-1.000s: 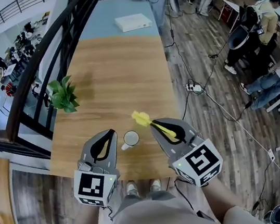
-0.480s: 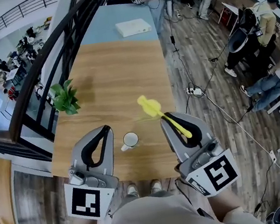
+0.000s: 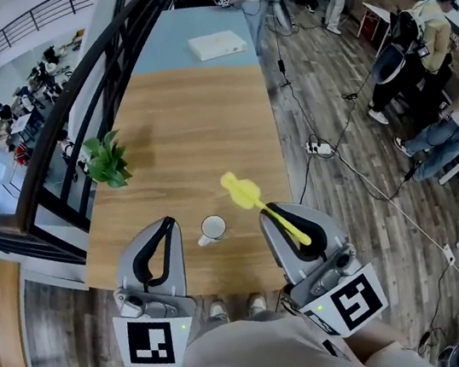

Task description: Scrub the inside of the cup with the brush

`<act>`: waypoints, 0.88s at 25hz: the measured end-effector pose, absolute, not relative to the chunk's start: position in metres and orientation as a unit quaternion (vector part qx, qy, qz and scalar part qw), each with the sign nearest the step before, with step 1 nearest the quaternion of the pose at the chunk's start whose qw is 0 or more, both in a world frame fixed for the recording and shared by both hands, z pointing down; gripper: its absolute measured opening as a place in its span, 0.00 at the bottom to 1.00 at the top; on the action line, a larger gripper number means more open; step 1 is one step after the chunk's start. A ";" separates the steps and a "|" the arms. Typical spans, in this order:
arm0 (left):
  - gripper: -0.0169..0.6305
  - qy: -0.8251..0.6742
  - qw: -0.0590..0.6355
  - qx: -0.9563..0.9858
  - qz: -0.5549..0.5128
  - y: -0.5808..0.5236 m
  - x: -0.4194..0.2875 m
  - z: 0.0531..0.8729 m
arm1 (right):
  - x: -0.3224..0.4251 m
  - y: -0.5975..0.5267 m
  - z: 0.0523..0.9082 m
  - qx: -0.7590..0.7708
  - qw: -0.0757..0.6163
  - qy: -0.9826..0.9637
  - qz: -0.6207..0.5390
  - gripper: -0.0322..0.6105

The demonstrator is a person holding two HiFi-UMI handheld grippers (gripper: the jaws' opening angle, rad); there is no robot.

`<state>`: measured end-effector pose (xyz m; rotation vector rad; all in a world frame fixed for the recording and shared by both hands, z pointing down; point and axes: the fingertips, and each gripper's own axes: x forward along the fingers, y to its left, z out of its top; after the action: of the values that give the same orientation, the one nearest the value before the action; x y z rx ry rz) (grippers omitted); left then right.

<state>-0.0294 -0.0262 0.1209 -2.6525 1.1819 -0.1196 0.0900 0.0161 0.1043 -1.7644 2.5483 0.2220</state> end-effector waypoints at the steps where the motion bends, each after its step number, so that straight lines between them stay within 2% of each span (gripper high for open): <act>1: 0.03 0.408 0.112 -0.905 -0.045 -0.025 -0.030 0.125 | 0.091 0.017 0.106 -0.568 0.014 0.820 0.073 0.10; 5: 0.03 0.412 0.105 -0.904 -0.052 -0.019 -0.032 0.138 | 0.093 0.018 0.111 -0.568 0.008 0.820 0.074 0.10; 9: 0.03 0.411 0.093 -0.905 -0.063 -0.012 -0.031 0.152 | 0.092 0.016 0.126 -0.569 -0.030 0.818 0.080 0.10; 22: 0.03 0.401 0.082 -0.909 -0.077 -0.015 -0.027 0.163 | 0.102 0.007 0.129 -0.580 -0.037 0.809 0.090 0.10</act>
<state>-0.0270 -0.0146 0.1635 -2.7166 1.1978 -0.2295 0.1017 0.0069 0.1295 -1.8676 2.6022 0.2908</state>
